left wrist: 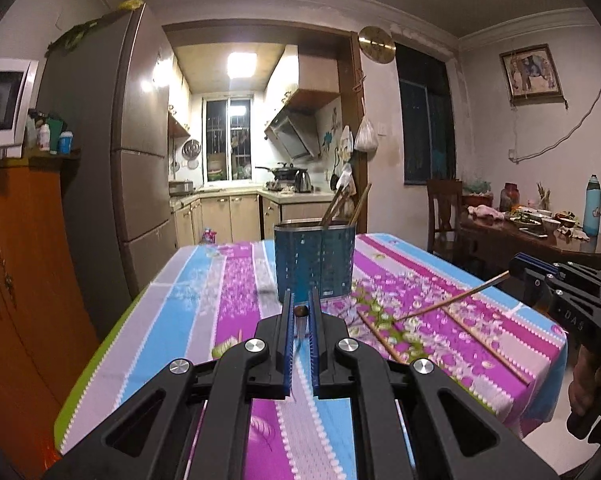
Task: Organize utensils
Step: 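Lift both held chopsticks upright and carry them above the blue holder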
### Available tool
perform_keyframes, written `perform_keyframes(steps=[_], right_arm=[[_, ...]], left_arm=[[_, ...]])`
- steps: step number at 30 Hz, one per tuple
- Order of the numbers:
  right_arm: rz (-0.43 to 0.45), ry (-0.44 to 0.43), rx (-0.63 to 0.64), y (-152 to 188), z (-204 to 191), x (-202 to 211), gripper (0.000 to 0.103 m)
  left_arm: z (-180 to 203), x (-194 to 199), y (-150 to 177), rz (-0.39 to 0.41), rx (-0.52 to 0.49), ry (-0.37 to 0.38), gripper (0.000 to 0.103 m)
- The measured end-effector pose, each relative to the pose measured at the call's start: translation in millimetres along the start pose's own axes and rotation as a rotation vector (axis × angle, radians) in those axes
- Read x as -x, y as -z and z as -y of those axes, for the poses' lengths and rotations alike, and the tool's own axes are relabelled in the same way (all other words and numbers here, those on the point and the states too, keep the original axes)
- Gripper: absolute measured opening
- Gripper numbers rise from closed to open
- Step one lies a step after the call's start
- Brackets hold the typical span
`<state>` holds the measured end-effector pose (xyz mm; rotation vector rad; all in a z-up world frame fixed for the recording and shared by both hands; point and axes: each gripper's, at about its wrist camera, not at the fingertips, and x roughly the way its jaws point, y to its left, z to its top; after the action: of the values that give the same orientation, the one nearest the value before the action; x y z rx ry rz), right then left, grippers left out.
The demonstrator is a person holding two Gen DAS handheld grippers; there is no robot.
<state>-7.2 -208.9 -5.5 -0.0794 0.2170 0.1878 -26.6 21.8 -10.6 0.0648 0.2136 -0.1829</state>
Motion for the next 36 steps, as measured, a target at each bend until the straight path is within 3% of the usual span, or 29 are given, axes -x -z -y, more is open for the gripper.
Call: perform_keyframes(steps=[19,36], right_arm=[[0.066,-0.079,-0.062,-51.8,15.3,-9.0,0.005],[0.054,-0.134,-0.097,-78.4,21.9,-24.3,0.005]], left_arm=[[5.5,-16.4,-56.8,0.036,0.010,0.062,0.008],[3.1,-29.7,-78.2,0.022,-0.004,0.083,0.008]])
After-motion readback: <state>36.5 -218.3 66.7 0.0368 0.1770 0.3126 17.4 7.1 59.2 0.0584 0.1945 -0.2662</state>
